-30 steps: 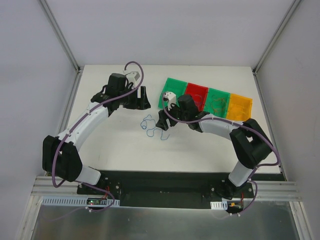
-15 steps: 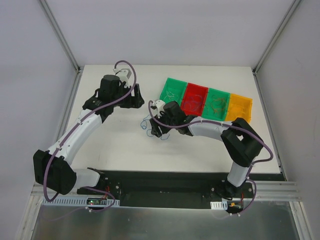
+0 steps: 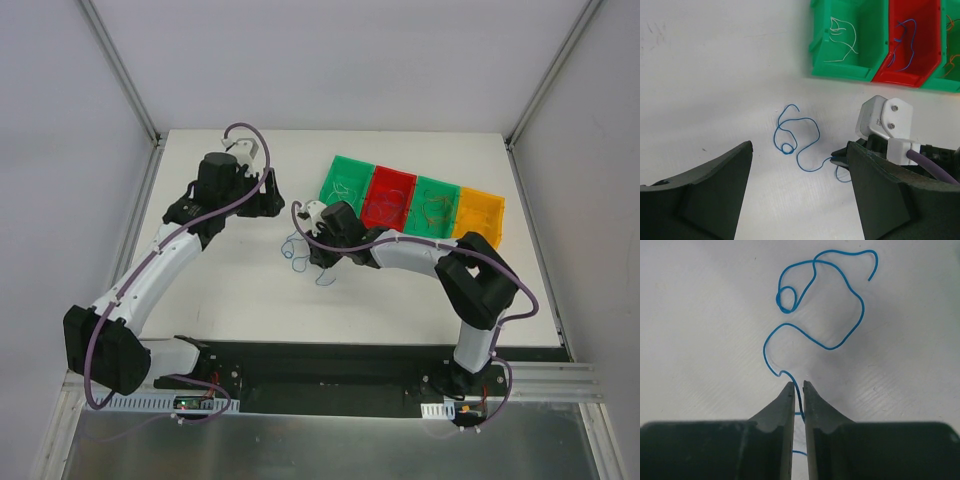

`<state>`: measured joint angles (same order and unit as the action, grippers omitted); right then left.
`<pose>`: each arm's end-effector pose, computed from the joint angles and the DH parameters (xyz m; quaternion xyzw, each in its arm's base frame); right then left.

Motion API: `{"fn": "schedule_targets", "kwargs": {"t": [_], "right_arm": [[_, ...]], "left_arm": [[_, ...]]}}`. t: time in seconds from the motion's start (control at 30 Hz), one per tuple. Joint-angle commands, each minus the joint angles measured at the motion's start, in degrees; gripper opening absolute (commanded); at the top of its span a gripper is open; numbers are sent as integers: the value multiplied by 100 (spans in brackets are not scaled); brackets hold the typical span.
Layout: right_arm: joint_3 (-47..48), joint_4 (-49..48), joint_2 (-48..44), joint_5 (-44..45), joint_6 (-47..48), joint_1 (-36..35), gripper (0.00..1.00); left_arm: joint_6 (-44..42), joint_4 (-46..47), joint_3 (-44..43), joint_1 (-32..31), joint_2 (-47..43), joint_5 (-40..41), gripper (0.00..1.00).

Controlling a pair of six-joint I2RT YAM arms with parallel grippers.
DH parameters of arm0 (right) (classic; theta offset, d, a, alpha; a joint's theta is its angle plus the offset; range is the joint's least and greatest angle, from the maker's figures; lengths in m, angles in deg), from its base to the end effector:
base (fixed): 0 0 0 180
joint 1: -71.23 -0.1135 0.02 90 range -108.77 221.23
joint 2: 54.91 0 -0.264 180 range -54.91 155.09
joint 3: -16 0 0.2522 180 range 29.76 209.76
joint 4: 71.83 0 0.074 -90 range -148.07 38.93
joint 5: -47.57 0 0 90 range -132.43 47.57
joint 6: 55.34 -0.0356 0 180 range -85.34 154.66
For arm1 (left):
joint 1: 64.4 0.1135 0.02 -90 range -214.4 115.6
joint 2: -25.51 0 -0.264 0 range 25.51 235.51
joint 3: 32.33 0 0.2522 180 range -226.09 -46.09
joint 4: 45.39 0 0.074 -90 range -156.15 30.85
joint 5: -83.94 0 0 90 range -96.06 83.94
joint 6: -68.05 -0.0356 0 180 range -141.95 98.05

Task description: Untangle the cables

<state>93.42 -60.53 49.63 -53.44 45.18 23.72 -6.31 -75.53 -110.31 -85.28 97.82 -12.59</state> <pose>0.2625 0.2967 0.1864 -0.4712 0.7635 0.2193 0.3833 0.2698 -0.1072 0.3446 0.0692 0.8372 -0.2148 0.4981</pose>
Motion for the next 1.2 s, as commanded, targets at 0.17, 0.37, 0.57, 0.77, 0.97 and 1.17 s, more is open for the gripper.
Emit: {"fn": "schedule_targets", "kwargs": {"t": [0.17,0.37,0.57,0.77,0.97,1.17], "right_arm": [[-485,-702,-1082,185,12,-31,0],[-820,-1116,-2506,1065,-121,13,0],[-680,-1072,-3535,2164,-68,189,0],[-153,-967,-3870,2357,99,750,1],[278,-993,-3704,2515,160,1418,0],[402,-1239,-3194,2410,134,1929,0]], "left_arm": [[18,206,59,67,-314,37,75],[1,223,68,67,-288,20,75],[18,223,59,67,-262,-24,75],[27,241,51,67,-192,-59,75],[9,241,68,67,-130,-33,75],[27,232,24,67,81,-112,75]]}}
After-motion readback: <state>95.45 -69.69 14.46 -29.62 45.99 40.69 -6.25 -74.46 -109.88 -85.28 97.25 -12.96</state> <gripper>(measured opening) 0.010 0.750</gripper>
